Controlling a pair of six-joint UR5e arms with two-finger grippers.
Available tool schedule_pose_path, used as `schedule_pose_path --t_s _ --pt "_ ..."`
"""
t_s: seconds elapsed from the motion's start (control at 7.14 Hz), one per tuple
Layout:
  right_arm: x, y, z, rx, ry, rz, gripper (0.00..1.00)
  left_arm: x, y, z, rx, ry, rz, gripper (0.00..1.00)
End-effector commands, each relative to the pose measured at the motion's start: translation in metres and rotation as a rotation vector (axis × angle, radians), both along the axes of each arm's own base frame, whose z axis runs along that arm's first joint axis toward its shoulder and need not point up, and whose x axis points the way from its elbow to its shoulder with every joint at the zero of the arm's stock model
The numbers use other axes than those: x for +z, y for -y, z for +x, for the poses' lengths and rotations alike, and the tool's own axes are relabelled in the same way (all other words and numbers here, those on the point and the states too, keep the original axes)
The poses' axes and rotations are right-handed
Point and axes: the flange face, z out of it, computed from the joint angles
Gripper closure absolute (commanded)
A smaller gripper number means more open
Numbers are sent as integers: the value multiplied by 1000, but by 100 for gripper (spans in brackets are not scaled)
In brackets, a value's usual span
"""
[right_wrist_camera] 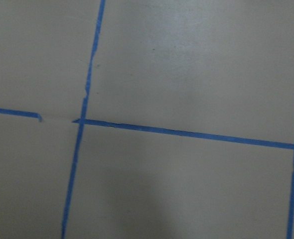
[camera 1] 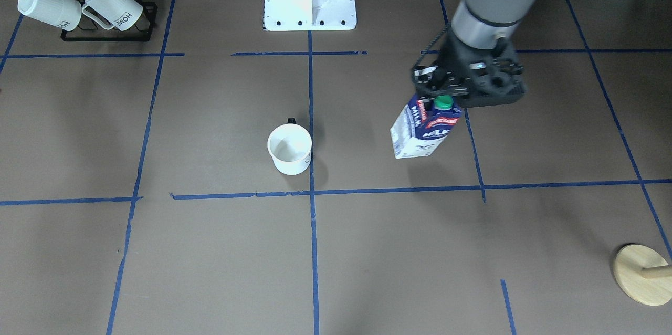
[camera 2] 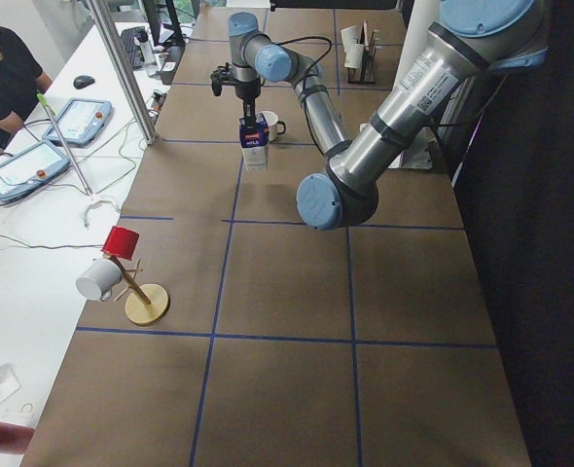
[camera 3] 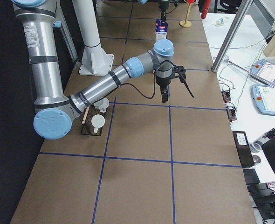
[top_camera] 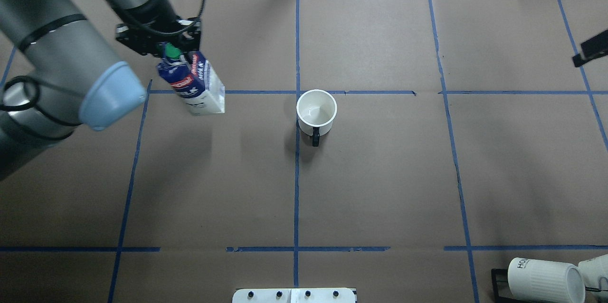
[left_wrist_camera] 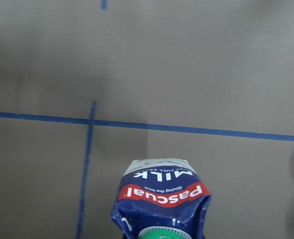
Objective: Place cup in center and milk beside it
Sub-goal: 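Carry the milk carton with the left gripper beside the white mug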
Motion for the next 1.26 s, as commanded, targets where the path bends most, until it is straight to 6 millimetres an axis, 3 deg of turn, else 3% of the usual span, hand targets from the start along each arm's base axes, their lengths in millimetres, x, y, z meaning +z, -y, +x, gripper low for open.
schedule_pose_path --t_s 0.0,0.28,0.56,1.12 --pt "68 -9 48 -38 3 -24 0 -37 0 56 1 13 6 95" --pt "73 1 54 -26 6 -31 0 -44 -10 85 15 10 -12 95" --pt "93 3 54 -30 -2 -51 0 -50 -1 122 -4 8 0 95" --pt "108 -1 57 -19 -3 -63 0 -44 0 141 6 -2 9 94"
